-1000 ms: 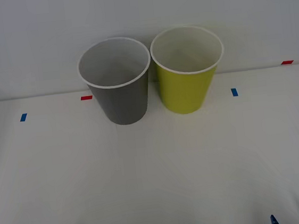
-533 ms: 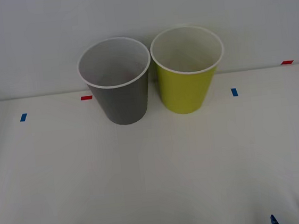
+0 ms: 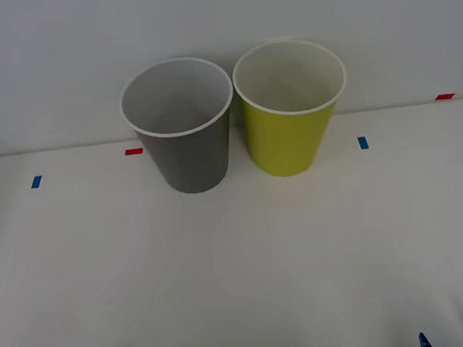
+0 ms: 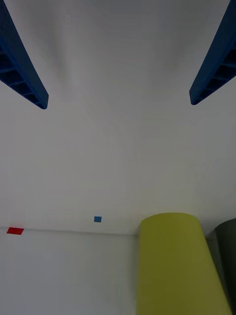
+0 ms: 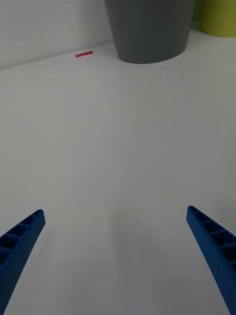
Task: Put cans in the gray bin and PET bottles in the light green bin.
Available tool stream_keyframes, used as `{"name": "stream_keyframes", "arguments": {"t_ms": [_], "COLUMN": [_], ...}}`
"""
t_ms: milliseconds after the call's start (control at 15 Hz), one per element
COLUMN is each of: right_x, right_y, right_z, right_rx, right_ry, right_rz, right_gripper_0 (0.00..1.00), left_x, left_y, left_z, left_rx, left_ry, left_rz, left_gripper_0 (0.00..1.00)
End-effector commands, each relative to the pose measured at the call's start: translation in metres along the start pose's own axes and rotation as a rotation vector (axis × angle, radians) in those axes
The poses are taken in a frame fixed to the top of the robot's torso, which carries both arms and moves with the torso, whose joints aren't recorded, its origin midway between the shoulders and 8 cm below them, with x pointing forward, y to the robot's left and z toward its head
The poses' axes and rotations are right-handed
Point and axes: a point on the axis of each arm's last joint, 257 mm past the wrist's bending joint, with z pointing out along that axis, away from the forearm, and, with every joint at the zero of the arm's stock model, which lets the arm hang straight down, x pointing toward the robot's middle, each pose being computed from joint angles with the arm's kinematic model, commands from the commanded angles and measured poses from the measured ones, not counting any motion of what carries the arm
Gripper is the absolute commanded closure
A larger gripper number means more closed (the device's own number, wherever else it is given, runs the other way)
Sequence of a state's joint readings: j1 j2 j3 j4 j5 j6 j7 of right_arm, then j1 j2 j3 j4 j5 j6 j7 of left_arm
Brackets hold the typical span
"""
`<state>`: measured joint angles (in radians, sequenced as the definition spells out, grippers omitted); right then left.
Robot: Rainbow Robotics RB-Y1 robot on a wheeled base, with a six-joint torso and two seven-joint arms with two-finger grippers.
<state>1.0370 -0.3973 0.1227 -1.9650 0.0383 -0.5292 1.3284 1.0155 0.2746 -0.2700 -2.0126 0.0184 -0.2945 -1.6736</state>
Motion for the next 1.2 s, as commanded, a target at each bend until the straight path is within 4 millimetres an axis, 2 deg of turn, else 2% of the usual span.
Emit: {"name": "stream_keyframes", "arguments": {"t_ms": [67,1200], "right_x": [0.0000,0.0000], "right_y": [0.0000,0.0000], "right_z": [0.0000,0.0000], "right_rx": [0.000,0.000], "right_ry": [0.000,0.000], "right_rz": [0.000,0.000], "right_gripper_0": [0.00,0.00], "left_x": [0.0000,0.0000], "left_y": [0.0000,0.0000], "left_z": [0.0000,0.0000], "left_rx": [0.000,0.000], "left_ry": [0.000,0.000], "left_rz": [0.000,0.000], "left_gripper_0": [0.00,0.00]}}
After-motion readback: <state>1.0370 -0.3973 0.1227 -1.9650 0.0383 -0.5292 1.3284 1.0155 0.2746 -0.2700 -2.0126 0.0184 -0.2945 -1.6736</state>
